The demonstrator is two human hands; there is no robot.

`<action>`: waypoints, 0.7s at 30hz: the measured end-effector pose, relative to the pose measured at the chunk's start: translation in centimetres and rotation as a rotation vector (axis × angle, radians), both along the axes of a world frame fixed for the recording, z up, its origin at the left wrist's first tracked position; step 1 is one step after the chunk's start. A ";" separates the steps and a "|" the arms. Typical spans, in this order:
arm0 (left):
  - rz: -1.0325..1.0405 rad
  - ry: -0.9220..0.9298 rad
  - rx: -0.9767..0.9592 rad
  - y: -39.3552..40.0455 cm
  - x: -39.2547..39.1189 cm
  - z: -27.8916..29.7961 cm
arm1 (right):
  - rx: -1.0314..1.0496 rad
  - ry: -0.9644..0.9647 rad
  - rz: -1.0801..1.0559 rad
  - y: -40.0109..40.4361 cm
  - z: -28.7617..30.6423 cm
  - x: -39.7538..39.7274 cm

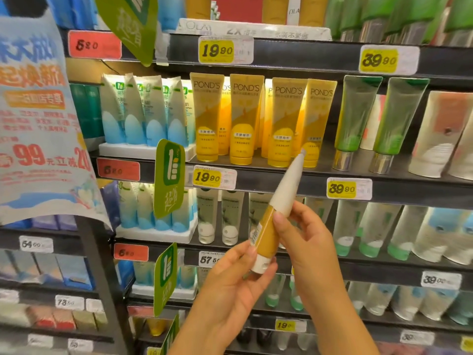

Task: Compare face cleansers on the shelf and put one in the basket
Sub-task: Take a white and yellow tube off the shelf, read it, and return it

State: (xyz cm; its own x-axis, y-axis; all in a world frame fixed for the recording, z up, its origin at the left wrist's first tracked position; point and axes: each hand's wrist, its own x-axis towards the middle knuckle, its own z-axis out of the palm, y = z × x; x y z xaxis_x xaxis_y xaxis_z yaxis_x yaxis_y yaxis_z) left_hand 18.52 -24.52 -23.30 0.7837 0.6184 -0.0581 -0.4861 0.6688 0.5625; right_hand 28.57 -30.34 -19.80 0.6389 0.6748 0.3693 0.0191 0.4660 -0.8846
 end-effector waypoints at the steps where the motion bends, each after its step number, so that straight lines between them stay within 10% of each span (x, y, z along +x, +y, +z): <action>1: 0.006 0.011 0.005 -0.1 -0.1 0.0 | -0.008 -0.006 -0.004 -0.1 0.0 0.0; 21: -0.009 0.050 -0.025 -0.8 -1.1 0.1 | -0.078 0.070 0.032 -0.3 -0.8 -0.3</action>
State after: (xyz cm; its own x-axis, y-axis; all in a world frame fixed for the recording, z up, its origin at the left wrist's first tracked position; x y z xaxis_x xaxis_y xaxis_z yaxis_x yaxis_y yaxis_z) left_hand 17.42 -25.28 -23.18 0.7850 0.6092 -0.1124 -0.4517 0.6870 0.5692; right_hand 28.24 -30.62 -20.61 0.6391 0.7201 0.2701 -0.0578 0.3952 -0.9168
